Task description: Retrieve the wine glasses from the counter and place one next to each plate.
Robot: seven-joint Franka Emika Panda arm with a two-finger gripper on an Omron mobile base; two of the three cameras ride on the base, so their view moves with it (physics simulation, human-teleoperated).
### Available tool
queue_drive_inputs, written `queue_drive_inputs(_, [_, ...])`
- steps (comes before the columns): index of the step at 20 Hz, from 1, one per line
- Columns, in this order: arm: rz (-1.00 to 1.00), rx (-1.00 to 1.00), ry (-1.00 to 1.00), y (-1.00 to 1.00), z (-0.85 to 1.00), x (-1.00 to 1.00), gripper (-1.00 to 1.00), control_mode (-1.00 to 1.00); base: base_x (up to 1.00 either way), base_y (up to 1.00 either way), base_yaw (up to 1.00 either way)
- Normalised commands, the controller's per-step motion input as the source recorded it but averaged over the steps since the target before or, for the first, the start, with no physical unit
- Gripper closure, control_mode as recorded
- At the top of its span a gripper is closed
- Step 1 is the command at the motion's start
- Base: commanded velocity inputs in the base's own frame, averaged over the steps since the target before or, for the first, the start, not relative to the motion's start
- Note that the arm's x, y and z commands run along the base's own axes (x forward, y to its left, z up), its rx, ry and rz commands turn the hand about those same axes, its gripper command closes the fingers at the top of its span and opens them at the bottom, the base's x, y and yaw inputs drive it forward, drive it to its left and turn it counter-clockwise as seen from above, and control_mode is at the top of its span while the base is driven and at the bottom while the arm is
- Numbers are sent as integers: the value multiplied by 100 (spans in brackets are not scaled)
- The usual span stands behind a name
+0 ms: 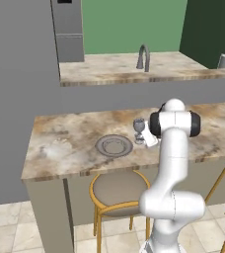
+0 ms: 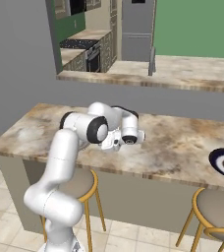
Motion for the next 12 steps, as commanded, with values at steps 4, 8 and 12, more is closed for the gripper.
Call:
queue_drive_inputs(4, [0, 0, -4, 0, -32, 8, 100, -100, 0, 0, 0])
queue_drive_inputs(8, [0, 0, -6, -4, -33, 0, -100, -100, 0, 0, 0])
queue_drive_inputs(12, [0, 0, -10, -12, -25, 0, -100, -100, 0, 0, 0])
